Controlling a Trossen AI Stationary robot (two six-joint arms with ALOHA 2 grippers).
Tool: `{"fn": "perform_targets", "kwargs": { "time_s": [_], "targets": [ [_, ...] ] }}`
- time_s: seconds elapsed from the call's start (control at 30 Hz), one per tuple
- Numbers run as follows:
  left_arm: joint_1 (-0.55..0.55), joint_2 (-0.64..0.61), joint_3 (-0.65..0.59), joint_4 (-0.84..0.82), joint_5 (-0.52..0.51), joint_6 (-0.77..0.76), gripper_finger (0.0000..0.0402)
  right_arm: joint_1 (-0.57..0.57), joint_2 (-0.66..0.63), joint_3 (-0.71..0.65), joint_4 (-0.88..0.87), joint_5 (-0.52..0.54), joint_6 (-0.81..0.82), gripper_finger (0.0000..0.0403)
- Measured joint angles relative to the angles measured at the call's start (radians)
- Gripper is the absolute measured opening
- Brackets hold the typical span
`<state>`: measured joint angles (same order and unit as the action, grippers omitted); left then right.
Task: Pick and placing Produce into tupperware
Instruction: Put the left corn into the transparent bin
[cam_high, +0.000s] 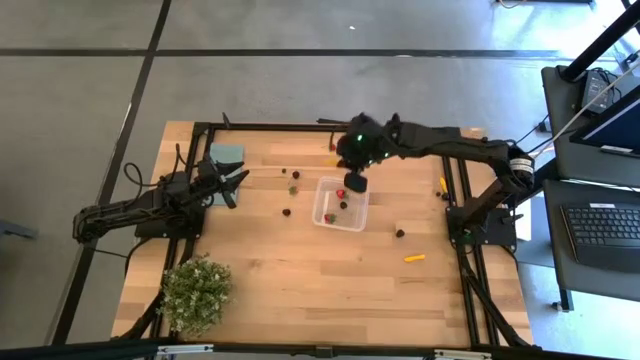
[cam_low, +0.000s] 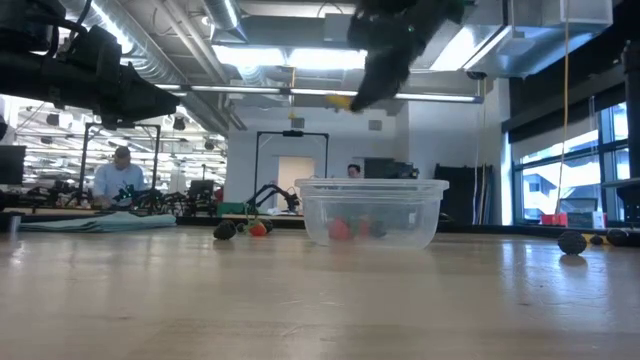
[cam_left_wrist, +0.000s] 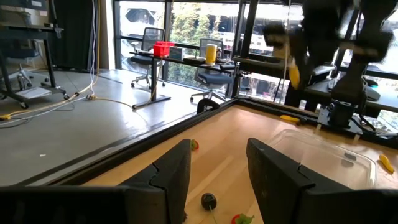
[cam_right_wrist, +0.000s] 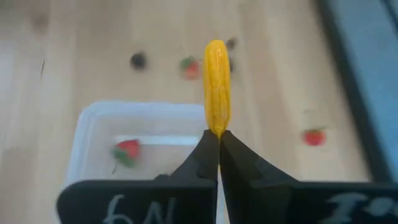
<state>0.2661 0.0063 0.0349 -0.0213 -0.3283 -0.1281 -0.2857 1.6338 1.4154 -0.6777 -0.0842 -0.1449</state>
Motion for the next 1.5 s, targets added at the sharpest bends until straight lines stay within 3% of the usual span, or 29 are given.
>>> {"fn": "perform_targets", "kwargs": {
  "time_s": [0.47, 0.8, 1.23, 1.5],
  "targets": [
    [0.0, 0.0, 0.0, 0.0, 0.0, 0.0, 0.0149, 0.175, 0.061, -0.235, 0.001, 0.001, 0.088, 0.0005],
    [0.0, 0.0, 0.0, 0.0, 0.0, -0.002, 0.0149, 0.211, 0.061, -0.384, 0.025, 0.014, 0.073, 0.0006],
    [0.0, 0.0, 0.0, 0.0, 0.001, -0.003, 0.0149, 0.212, 0.061, -0.408, 0.061, 0.057, 0.06, 0.0013],
    [0.0, 0.0, 0.0, 0.0, 0.001, -0.004, 0.0149, 0.213, 0.06, -0.408, 0.098, 0.027, 0.118, 0.0054]
  ]
}}
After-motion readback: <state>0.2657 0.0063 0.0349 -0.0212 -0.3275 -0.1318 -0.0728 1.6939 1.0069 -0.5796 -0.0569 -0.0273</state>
